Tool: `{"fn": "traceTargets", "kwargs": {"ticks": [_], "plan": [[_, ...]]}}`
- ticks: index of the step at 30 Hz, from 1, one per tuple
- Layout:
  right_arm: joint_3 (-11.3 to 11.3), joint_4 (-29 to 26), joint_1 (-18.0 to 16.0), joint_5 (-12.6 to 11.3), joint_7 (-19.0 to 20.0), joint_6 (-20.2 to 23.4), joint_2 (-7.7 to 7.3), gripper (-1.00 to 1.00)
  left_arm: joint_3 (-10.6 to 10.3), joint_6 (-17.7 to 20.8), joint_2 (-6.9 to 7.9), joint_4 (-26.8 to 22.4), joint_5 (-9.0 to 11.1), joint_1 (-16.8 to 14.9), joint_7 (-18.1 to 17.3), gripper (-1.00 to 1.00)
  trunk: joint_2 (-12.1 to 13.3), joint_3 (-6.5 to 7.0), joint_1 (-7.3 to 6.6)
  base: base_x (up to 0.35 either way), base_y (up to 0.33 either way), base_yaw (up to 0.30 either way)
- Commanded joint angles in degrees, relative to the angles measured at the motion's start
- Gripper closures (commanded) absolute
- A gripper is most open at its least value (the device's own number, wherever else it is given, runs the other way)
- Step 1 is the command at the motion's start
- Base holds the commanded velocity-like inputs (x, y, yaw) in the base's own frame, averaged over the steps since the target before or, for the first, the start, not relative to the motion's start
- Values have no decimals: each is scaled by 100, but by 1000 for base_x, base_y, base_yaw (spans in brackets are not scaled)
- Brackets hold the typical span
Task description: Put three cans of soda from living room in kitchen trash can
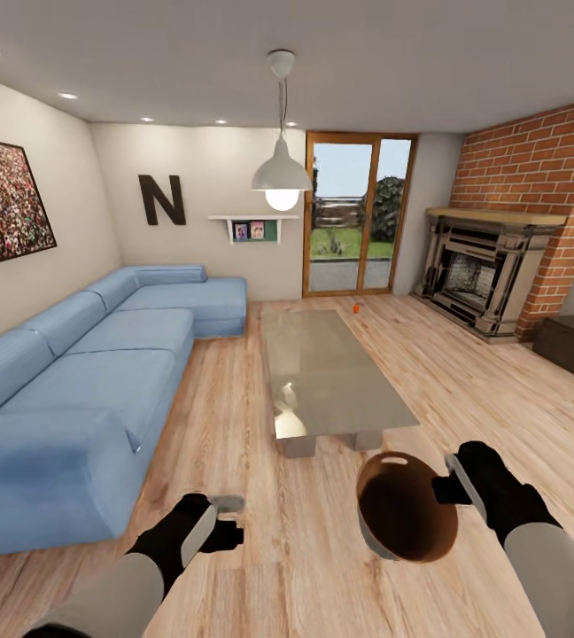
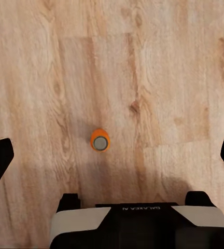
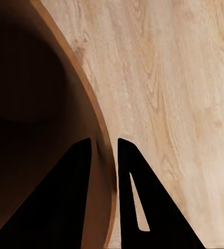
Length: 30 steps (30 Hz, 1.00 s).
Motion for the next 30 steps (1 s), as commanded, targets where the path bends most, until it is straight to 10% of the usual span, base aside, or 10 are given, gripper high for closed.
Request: {"fn": "traceTargets", "kwargs": {"ticks": [1,8,23,30], "plan": [[-12,-201,-62,-61,7,109,20,100,0,-78,-9,112,2,-2,0,-100,-3,2,-1,0,0,0],[-14,-777,-164,-63,-1,166,87,100,-2,-480,-31,282,-26,-4,27,-100,-3,2,-1,0,0,0],[-35,-1146,-564,377,-278,166,754,100,-18,-895,-41,428,-23,27,287,-100,-3,2,-1,0,0,0],[-194,-1142,-568,399,-297,166,763,100,-10,-1009,-41,690,5,31,290,-100,-3,2,-1,0,0,0]]}}
